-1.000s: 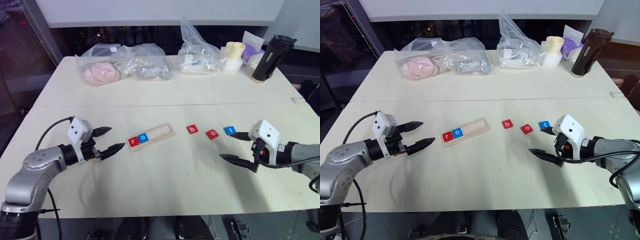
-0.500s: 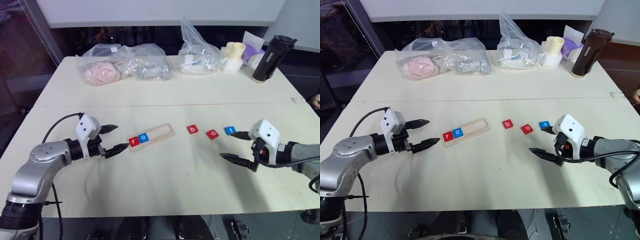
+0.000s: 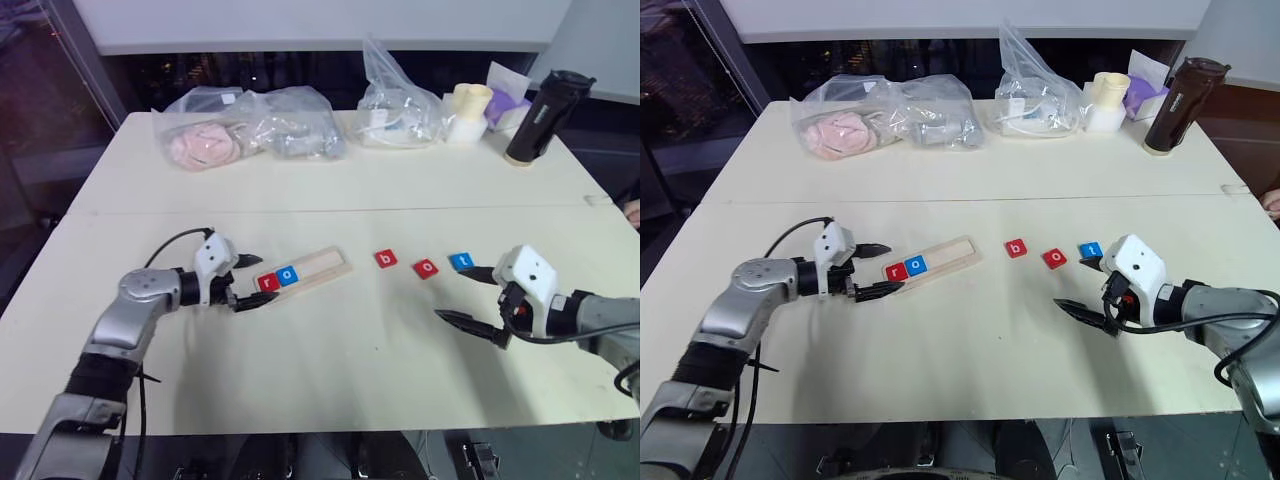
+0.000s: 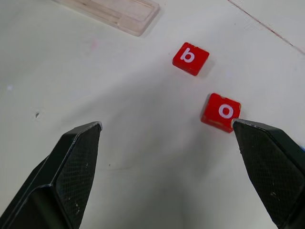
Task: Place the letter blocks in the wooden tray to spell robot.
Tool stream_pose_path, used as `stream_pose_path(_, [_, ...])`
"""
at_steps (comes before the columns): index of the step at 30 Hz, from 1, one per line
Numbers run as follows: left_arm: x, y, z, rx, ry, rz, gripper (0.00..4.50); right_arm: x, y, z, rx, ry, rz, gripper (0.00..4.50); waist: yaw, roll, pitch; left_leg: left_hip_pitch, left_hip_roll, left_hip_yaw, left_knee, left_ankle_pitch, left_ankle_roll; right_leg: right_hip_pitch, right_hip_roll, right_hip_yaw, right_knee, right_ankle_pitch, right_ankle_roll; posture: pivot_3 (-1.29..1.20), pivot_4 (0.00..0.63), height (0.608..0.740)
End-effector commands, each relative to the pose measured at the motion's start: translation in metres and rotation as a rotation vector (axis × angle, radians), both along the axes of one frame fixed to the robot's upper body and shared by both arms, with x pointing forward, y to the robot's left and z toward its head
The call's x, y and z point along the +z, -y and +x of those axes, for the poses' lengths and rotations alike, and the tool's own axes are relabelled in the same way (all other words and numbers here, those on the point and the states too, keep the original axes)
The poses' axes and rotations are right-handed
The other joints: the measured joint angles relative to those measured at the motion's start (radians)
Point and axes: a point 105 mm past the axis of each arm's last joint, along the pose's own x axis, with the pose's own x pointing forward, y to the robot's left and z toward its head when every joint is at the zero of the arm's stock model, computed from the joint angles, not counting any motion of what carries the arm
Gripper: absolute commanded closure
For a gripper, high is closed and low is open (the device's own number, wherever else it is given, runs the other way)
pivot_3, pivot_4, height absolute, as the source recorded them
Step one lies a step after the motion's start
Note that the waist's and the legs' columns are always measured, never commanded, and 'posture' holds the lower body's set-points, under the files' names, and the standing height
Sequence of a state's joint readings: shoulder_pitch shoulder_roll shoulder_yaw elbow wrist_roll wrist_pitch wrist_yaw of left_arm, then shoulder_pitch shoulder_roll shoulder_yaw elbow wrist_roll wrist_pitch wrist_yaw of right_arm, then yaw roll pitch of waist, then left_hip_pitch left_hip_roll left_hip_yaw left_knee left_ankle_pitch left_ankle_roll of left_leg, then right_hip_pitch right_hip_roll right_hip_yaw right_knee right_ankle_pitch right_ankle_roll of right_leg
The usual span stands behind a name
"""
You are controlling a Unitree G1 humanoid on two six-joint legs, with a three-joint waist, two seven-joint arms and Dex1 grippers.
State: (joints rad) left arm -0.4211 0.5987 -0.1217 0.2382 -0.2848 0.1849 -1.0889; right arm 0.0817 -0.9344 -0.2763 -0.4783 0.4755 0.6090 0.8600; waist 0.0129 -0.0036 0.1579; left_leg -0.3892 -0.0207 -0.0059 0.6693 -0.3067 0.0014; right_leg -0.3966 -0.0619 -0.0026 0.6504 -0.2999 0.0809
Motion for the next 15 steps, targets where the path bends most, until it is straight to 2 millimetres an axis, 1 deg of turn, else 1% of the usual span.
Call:
stream_pose_path(1, [0.001,0.007,0.006,-0.044,0.037,0.024,0.04,0.009,-0.003,-0.004,-0.002,0.047,-0.006,0.0,0.0,0.0,0.0,0.0,0.0,0.0,0.0,0.0,0.0,0.0,0.0,0.0,0.0,0.0,0.0,0.0,0.15,0.74])
stream_pose_path(7, [-0.008,0.008,0.009,-0.062,0.046,0.052,0.04,0.007,-0.002,-0.009,-0.026,0.046,-0.005,0.0,-0.003,0.0,0.0,-0.001,0.0,0.0,0.008,-0.001,0.001,0.001,0.001,0.0,0.005,0.0,0.0,0.0,0.15,0.74])
stream_pose_path(11, [-0.015,0.006,0.009,-0.059,0.051,0.076,0.04,0.007,-0.004,-0.011,-0.029,0.045,-0.004,0.0,-0.001,0.0,0.0,0.0,0.0,0.0,0.014,-0.001,0.002,0.002,0.0,0.0,0.009,0.001,0.001,0.0,0.15,0.74])
stream_pose_path(15, [-0.022,0.001,0.007,-0.039,0.037,0.086,0.04,0.006,-0.003,-0.012,-0.031,0.043,-0.008,0.0,-0.001,0.0,0.0,0.0,0.0,0.0,0.014,0.0,0.003,0.002,0.0,0.001,0.009,0.001,0.001,0.0,0.15,0.74])
